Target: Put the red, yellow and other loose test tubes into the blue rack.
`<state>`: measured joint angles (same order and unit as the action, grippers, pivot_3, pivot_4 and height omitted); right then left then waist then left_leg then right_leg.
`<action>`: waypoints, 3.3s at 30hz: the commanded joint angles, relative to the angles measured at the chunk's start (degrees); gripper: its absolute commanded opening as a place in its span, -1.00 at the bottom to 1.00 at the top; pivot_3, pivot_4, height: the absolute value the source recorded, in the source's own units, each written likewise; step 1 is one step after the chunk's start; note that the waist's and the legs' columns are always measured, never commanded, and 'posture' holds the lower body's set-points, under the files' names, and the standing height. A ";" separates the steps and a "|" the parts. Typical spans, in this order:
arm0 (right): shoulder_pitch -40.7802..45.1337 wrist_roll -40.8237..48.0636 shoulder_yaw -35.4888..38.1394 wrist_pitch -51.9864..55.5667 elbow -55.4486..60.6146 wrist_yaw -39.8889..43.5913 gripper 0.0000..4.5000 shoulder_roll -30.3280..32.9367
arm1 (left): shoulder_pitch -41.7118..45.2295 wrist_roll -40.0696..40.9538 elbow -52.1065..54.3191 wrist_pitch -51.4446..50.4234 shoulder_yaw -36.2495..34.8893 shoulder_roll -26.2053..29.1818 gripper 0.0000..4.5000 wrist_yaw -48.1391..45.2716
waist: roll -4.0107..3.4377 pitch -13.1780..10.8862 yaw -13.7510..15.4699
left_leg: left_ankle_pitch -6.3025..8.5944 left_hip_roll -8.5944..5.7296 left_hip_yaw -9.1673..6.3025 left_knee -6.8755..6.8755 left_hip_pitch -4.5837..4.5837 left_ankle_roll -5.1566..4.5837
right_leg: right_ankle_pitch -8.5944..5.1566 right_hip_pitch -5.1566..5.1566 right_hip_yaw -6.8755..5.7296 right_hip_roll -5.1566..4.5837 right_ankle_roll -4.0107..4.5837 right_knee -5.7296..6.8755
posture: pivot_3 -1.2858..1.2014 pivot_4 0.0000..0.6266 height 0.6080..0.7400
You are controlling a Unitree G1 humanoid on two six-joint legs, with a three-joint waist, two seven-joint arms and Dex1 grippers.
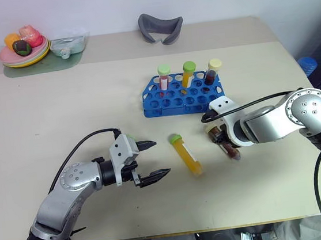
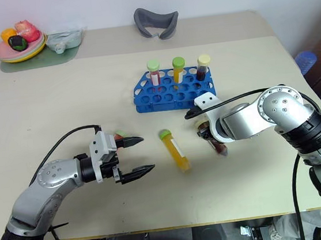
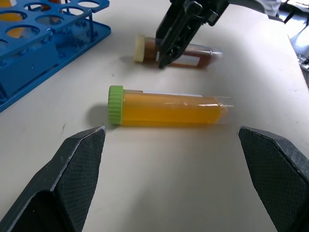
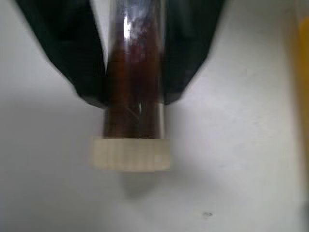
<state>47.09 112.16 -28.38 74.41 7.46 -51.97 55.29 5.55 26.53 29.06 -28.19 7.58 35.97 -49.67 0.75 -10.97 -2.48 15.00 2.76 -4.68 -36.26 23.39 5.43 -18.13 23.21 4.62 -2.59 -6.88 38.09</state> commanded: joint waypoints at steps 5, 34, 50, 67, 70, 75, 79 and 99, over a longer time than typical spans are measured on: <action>1.34 0.84 0.60 -0.63 0.64 -0.47 -0.40 0.15 | 0.54 0.26 1.41 1.07 -0.91 0.19 1.00 -0.21 | 0.00 0.00 0.00 | 0.00 0.00 0.00 0.00 0.00 0.00 | 0.00 0.00 0.00 0.00 0.00 0.00 | 0.03 -0.52 1.00; -21.48 -81.36 16.47 -55.86 13.81 36.16 -0.40 -23.40 | 6.13 -1.49 -8.35 8.54 -7.38 -11.39 1.00 9.71 | 0.04 0.11 0.07 | -0.02 -0.01 -0.01 -0.03 -0.02 0.03 | 0.01 0.00 -0.03 0.00 -0.02 0.04 | 0.03 -0.52 1.00; -25.83 -100.59 25.11 -77.62 -4.88 46.08 -0.40 -39.16 | 7.01 1.20 -4.98 6.56 -6.25 -12.44 1.00 9.26 | -0.09 0.10 -0.11 | -0.09 -0.02 0.03 0.01 -0.08 0.16 | 0.02 0.00 0.01 -0.02 -0.01 0.16 | 0.03 -0.52 1.00; -24.01 -104.50 29.52 -85.49 -15.57 50.90 -0.40 -46.83 | 5.90 1.89 -5.41 6.92 -6.53 -11.65 1.00 7.40 | -0.11 0.11 -0.31 | -0.12 -0.02 0.03 0.00 -0.16 0.21 | 0.02 -0.02 0.02 -0.02 -0.01 0.25 | 0.03 -0.52 1.00; -24.36 -103.36 30.56 -85.75 -15.20 52.32 -0.08 -47.18 | 5.67 1.70 -5.82 7.31 -6.65 -11.69 1.00 7.21 | -0.11 0.11 -0.28 | -0.13 -0.02 0.03 0.01 -0.16 0.23 | 0.02 -0.03 0.01 -0.02 -0.01 0.27 | 0.03 -0.52 1.00; -24.50 -103.78 31.25 -83.03 -9.55 53.29 0.90 -46.56 | 5.27 1.43 -6.20 7.92 -6.80 -11.69 1.00 7.03 | -0.12 0.11 -0.28 | -0.13 -0.02 0.03 0.00 -0.17 0.23 | 0.02 -0.03 0.02 -0.02 -0.01 0.27 | 0.03 -0.52 1.00; -26.11 -101.22 34.29 -73.95 2.92 54.51 0.98 -42.67 | 4.52 1.05 -6.38 8.52 -7.41 -11.26 1.00 7.14 | -0.13 0.11 -0.07 | -0.13 -0.02 0.02 0.00 -0.16 0.24 | 0.02 -0.03 0.01 -0.03 -0.01 0.28 | 0.03 -0.52 1.00; -6.72 -1.00 10.77 -11.14 25.95 15.79 0.98 -2.77 | 9.21 -3.29 -17.55 13.41 -8.53 -2.83 1.00 -0.79 | -0.18 0.12 -1.20 | -0.02 -0.01 0.03 0.06 -0.81 0.02 | 0.00 -0.78 0.06 -0.02 0.02 0.03 | 0.03 -0.52 1.00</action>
<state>38.03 102.99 -13.22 66.44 34.43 -29.15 52.26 14.36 23.49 10.62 -15.51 -0.79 32.57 -49.56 0.57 -10.86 -3.68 15.00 2.75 -4.65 -36.21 22.64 5.41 -18.14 22.48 4.67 -2.61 -6.87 38.10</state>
